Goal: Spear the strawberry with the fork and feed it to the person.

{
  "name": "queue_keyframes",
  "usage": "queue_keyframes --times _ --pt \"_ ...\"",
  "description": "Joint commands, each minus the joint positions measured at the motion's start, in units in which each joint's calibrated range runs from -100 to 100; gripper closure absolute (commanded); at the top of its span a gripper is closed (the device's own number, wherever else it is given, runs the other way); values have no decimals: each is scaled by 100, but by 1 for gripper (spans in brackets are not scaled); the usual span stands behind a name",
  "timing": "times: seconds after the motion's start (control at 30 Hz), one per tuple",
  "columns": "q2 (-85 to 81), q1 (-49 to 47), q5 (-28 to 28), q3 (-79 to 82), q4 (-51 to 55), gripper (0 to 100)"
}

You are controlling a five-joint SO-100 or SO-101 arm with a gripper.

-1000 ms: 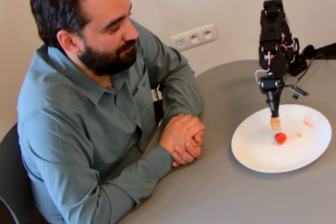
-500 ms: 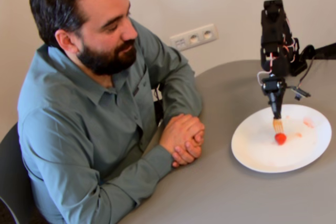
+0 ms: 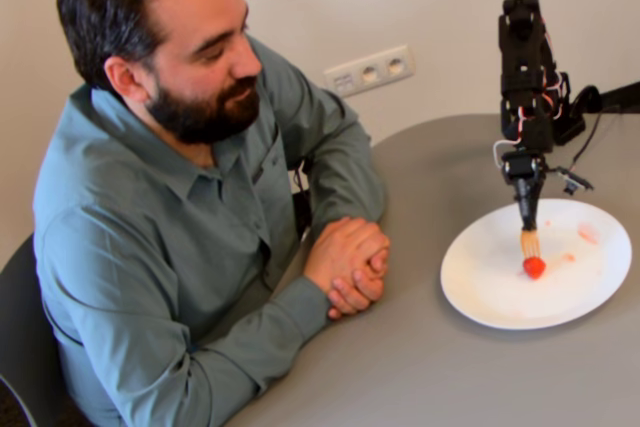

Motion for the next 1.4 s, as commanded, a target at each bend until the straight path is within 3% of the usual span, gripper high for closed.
queue_keyframes --times 0.0,0.1,0.27,0.4,0.67,1.1,1.37 --pt "1 30 97 101 -212 99" --pt "85 38 307 74 -830 99" --pt "1085 52 270 -1071 -116 99" --pt "1076 30 307 -1134 -151 99" --pt "492 -97 407 -1180 -1509 99" --pt "-652 -142 354 -2099 2651 99" --pt "-33 -30 87 -2478 2738 99"
